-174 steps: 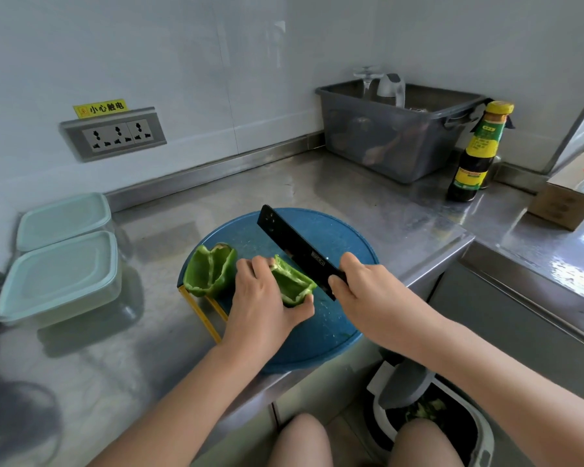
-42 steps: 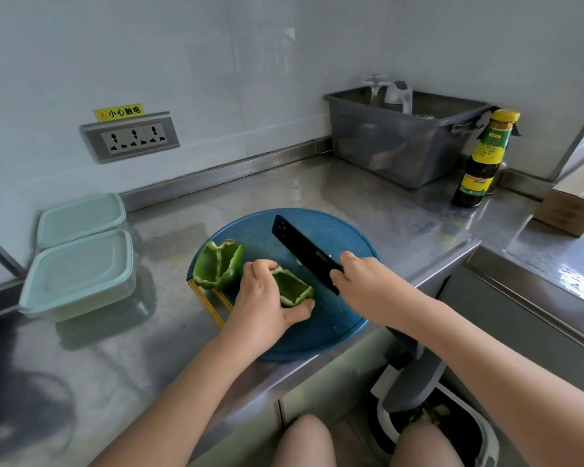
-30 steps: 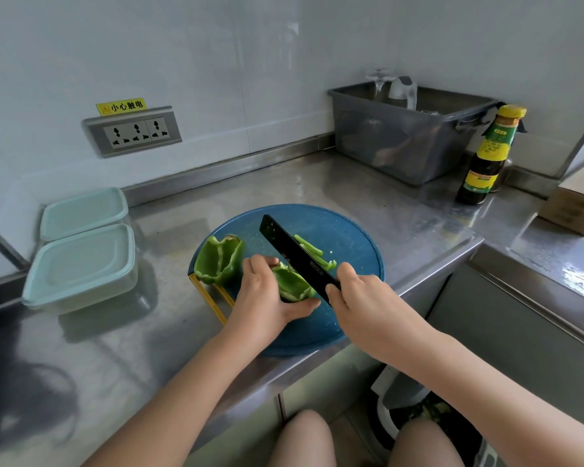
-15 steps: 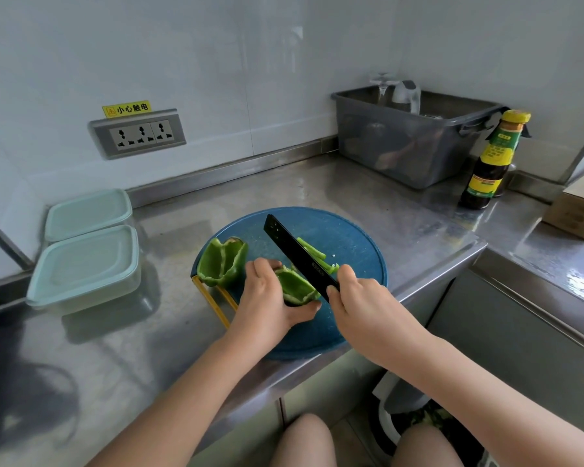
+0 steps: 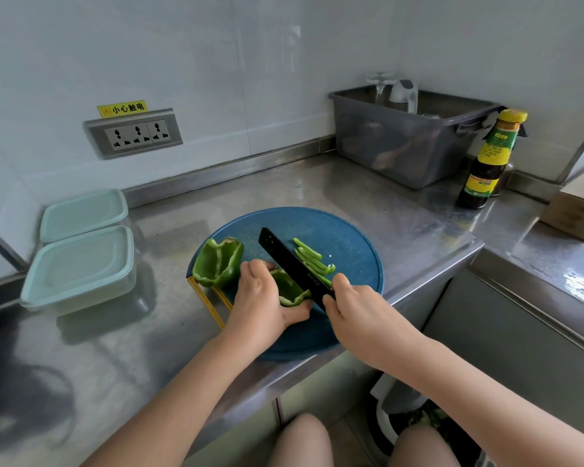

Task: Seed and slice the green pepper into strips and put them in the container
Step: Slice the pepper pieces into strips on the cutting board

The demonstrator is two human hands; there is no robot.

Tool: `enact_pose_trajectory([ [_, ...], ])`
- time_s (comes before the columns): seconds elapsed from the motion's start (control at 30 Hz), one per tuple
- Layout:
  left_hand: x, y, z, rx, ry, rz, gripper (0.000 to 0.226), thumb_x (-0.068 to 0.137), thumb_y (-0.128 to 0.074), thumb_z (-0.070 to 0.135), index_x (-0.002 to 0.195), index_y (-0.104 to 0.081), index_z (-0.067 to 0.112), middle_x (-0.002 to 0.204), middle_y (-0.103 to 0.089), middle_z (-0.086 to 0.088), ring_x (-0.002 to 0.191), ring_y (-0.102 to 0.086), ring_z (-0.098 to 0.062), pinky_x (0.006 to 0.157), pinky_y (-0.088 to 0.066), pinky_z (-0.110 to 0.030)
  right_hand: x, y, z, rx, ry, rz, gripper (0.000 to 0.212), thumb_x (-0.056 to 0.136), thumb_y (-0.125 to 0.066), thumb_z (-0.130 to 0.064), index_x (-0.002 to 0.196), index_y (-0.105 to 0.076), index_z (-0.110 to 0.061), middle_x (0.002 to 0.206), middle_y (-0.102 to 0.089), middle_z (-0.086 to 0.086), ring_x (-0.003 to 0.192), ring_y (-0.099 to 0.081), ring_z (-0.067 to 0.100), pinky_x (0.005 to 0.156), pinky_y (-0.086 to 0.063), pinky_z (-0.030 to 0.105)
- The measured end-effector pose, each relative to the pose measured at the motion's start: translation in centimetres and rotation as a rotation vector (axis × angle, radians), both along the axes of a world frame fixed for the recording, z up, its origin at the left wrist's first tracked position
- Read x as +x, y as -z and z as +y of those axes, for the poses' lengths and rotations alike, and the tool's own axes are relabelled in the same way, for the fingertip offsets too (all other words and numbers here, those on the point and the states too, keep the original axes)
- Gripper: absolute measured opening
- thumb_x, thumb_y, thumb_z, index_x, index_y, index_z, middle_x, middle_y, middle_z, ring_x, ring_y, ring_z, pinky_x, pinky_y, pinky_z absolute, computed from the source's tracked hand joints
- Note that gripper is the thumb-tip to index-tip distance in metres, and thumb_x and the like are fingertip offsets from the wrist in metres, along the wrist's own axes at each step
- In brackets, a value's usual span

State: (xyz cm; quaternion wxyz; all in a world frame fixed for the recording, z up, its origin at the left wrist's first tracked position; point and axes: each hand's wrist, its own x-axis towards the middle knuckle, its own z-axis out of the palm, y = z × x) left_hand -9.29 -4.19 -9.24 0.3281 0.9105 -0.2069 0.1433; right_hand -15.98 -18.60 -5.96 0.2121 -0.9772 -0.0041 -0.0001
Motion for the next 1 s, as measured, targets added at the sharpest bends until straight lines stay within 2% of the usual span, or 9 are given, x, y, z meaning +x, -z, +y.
enact_pose_trajectory([
  [0.13, 0.2, 0.1, -0.1, 0.021, 0.002, -0.006, 0.071, 0.06, -0.085, 0.031, 0.104, -0.044, -0.008, 0.1, -0.032, -0.004, 0.089, -0.042, -0.017, 0.07, -0.033, -0.017, 1.2, -0.4, 0.6, -0.022, -0.01, 0.024, 0.023, 0.101, -0.032, -0.023, 0.098, -0.042, -0.002, 0.078, -0.052, 0.014, 0.069, -0.053, 0.036, 0.06, -0.04, 0.043],
  [0.2, 0.3, 0.2, -0.2, 0.032, 0.008, 0.011, 0.072, 0.06, -0.085, 0.029, 0.106, -0.044, -0.008, 0.102, -0.031, -0.005, 0.093, -0.047, -0.023, 0.072, -0.033, -0.017, 2.0, -0.7, 0.7, -0.017, -0.007, 0.027, 0.025, 0.101, -0.031, -0.012, 0.104, -0.048, 0.006, 0.088, -0.051, 0.02, 0.068, -0.048, 0.033, 0.058, -0.037, 0.04],
  [0.3, 0.3, 0.2, -0.2, 0.039, 0.026, 0.05, 0.077, 0.06, -0.085, 0.025, 0.115, -0.041, -0.007, 0.108, -0.033, -0.008, 0.101, -0.048, -0.026, 0.076, -0.032, -0.016, 3.3, -1.2, 1.3, -0.155, -0.125, 0.055, 0.021, 0.097, -0.036, -0.005, 0.1, -0.055, 0.003, 0.071, -0.033, 0.008, 0.054, -0.027, 0.016, 0.046, -0.022, 0.028],
  [0.4, 0.3, 0.0, 0.2, 0.034, 0.055, 0.096, 0.081, 0.06, -0.084, 0.022, 0.121, -0.037, -0.001, 0.108, -0.026, 0.0, 0.101, -0.042, -0.016, 0.074, -0.024, -0.009, 4.9, -1.8, 2.3, -0.304, -0.224, 0.021, 0.007, 0.085, -0.053, 0.005, 0.082, -0.06, 0.004, 0.065, -0.035, 0.01, 0.05, -0.022, 0.014, 0.042, -0.014, 0.022],
  [0.47, 0.3, -0.1, 0.5, -0.011, 0.071, 0.102, 0.08, 0.061, -0.083, 0.022, 0.123, -0.037, 0.001, 0.108, -0.026, 0.002, 0.098, -0.038, -0.011, 0.073, -0.023, -0.007, 5.5, -2.3, 2.9, -0.316, -0.181, 0.055, 0.017, 0.091, -0.043, 0.002, 0.088, -0.059, -0.001, 0.068, -0.033, 0.009, 0.053, -0.023, 0.014, 0.042, -0.018, 0.026],
  [0.57, 0.2, -0.2, 0.7, -0.063, 0.087, 0.093, 0.082, 0.064, -0.083, 0.028, 0.127, -0.037, 0.004, 0.111, -0.029, 0.002, 0.098, -0.038, -0.008, 0.08, -0.024, -0.005, 6.3, -2.7, 2.3, -0.201, -0.098, 0.122, 0.024, 0.097, -0.036, -0.005, 0.1, -0.058, 0.003, 0.085, -0.045, 0.011, 0.058, -0.035, 0.019, 0.048, -0.03, 0.027],
  [0.63, 0.3, -0.2, 0.7, -0.065, 0.083, 0.092, 0.086, 0.063, -0.083, 0.032, 0.129, -0.035, 0.005, 0.114, -0.029, 0.002, 0.1, -0.037, -0.008, 0.082, -0.023, -0.006, 6.6, -2.6, 1.2, -0.117, -0.007, 0.15, 0.026, 0.098, -0.034, -0.01, 0.104, -0.055, 0.004, 0.079, -0.042, 0.007, 0.063, -0.045, 0.021, 0.051, -0.036, 0.027],
  [0.77, 0.3, -0.2, 0.7, -0.038, 0.06, 0.086, 0.089, 0.062, -0.082, 0.041, 0.13, -0.036, 0.007, 0.12, -0.033, -0.004, 0.098, -0.035, -0.008, 0.079, -0.021, -0.005, 4.3, -3.3, -1.3, 0.08, 0.124, 0.185, 0.023, 0.099, -0.031, -0.02, 0.088, -0.045, -0.004, 0.073, -0.045, 0.008, 0.054, -0.045, 0.02, 0.05, -0.043, 0.032],
  [1.0, 0.0, -0.2, 0.5, 0.025, -0.04, 0.035, 0.092, 0.056, -0.08, 0.053, 0.124, -0.037, 0.008, 0.111, -0.029, 0.001, 0.096, -0.038, -0.01, 0.076, -0.032, -0.016, 0.7, -4.4, 0.1, 0.117, 0.115, 0.106, 0.032, 0.101, -0.033, -0.028, 0.074, -0.032, -0.012, 0.069, -0.044, 0.005, 0.053, -0.037, 0.018, 0.045, -0.028, 0.027],
])
